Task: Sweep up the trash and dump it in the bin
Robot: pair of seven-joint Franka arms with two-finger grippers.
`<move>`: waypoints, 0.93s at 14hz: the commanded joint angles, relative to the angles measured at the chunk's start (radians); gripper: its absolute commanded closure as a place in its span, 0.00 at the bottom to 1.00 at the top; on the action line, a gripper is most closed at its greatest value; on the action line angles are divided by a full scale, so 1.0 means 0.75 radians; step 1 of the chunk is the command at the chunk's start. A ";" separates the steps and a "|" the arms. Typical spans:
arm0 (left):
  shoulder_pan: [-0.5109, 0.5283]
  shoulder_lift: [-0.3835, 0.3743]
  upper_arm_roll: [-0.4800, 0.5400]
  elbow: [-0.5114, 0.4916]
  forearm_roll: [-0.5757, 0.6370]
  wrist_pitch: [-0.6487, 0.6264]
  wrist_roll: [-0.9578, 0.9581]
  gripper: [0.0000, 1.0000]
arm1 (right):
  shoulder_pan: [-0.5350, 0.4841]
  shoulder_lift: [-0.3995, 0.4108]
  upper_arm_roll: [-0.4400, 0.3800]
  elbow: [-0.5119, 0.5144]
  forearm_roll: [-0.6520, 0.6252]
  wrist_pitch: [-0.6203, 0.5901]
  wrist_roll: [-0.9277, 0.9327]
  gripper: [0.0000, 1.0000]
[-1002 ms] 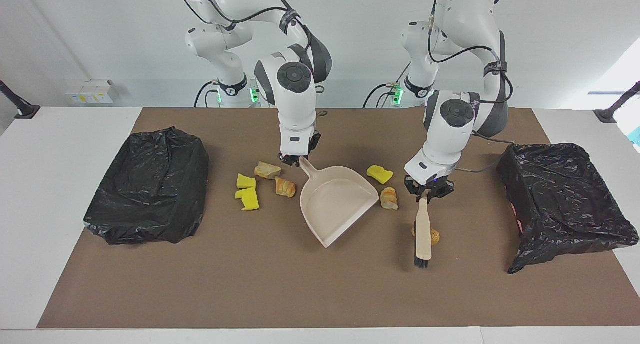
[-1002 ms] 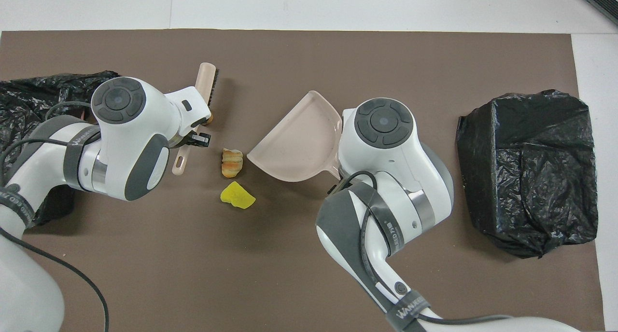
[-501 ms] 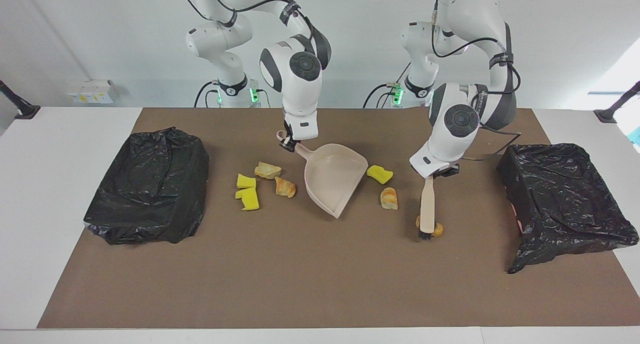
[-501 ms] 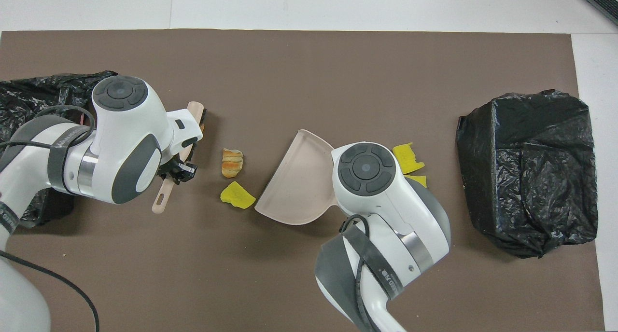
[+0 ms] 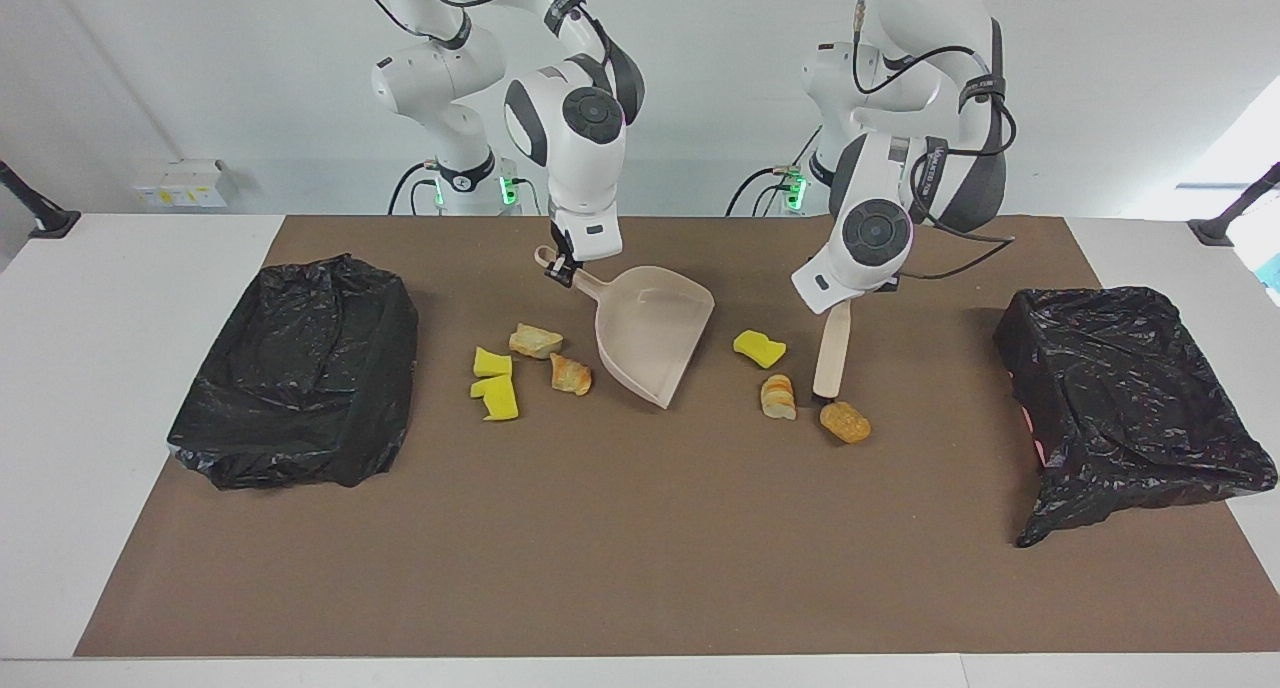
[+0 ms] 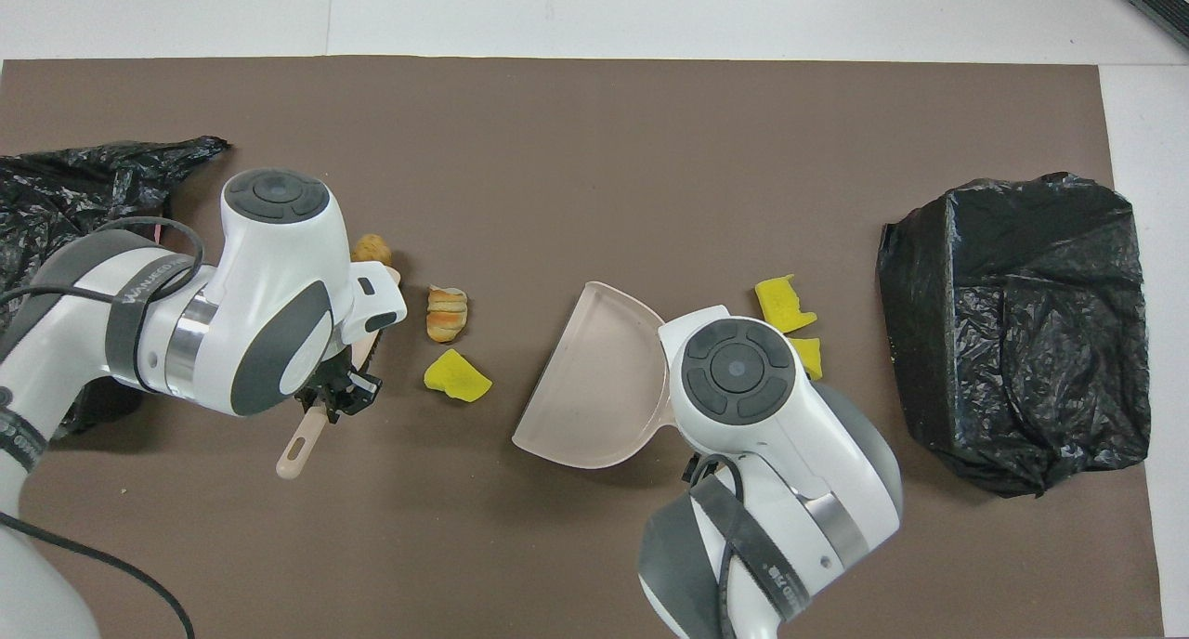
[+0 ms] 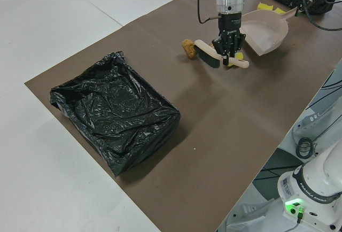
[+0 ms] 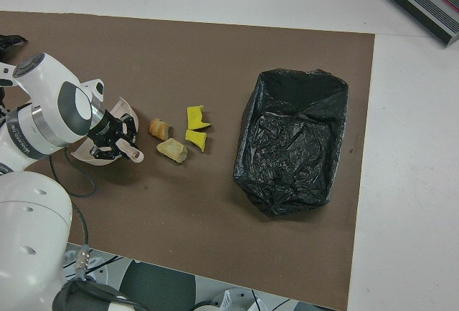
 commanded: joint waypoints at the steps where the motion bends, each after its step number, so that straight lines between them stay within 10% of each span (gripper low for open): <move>1: -0.008 -0.148 0.013 -0.076 0.010 -0.010 0.064 1.00 | -0.003 -0.058 0.002 -0.066 -0.012 0.012 -0.044 1.00; 13: 0.199 0.097 0.030 -0.066 0.079 0.779 0.068 1.00 | 0.126 0.044 0.004 -0.062 0.024 0.223 0.146 1.00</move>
